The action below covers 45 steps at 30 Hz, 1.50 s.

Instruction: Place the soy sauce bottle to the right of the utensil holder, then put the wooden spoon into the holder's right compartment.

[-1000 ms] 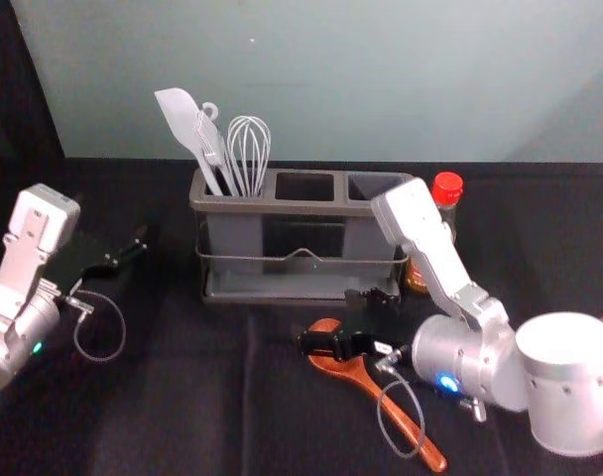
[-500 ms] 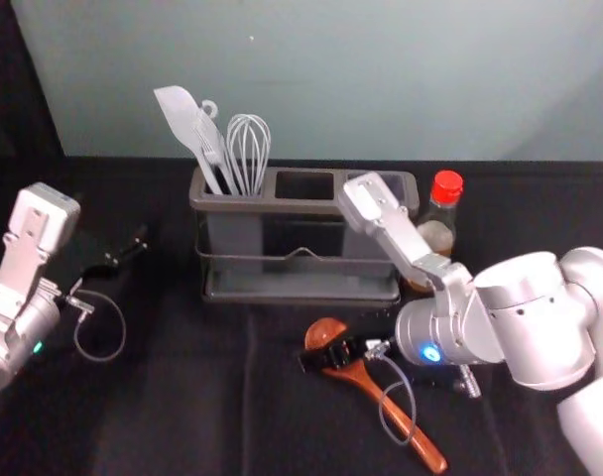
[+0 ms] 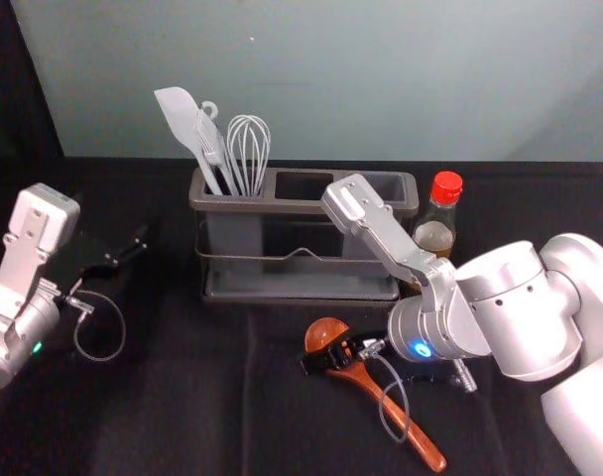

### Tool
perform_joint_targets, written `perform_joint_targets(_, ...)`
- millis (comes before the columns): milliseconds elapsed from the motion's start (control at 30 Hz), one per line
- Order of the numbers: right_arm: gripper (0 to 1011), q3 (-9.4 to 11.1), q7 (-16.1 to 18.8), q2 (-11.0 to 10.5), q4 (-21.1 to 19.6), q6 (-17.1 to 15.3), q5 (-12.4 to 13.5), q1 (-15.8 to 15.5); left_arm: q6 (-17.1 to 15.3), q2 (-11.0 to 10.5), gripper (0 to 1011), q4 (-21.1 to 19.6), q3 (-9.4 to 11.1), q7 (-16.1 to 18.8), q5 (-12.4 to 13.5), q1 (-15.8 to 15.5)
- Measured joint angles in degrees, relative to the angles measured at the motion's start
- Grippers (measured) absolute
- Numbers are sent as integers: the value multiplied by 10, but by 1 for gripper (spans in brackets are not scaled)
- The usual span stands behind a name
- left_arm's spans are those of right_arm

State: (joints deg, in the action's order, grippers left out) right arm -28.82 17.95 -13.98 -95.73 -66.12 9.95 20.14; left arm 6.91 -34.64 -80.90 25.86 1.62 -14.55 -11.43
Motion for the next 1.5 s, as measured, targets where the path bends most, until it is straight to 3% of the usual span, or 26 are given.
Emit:
perform_joint_targets(467, 1000, -6, 11, 2, 6, -17, -21, 9, 0, 0, 1000, 0, 0, 0, 0, 0)
perform_joint_targets(967, 1000, -6, 18, 10, 18, -8, -44, 8, 0, 0, 1000, 0, 0, 0, 0, 0)
perform_joint_targets(1400, 998, -32, 16, 18, 33, -1, -78, 18, 0, 0, 1000, 0, 0, 0, 0, 0)
perform_joint_targets(1500, 946, -34, 15, 19, 34, -1, -84, 18, 0, 0, 1000, 0, 0, 0, 0, 0)
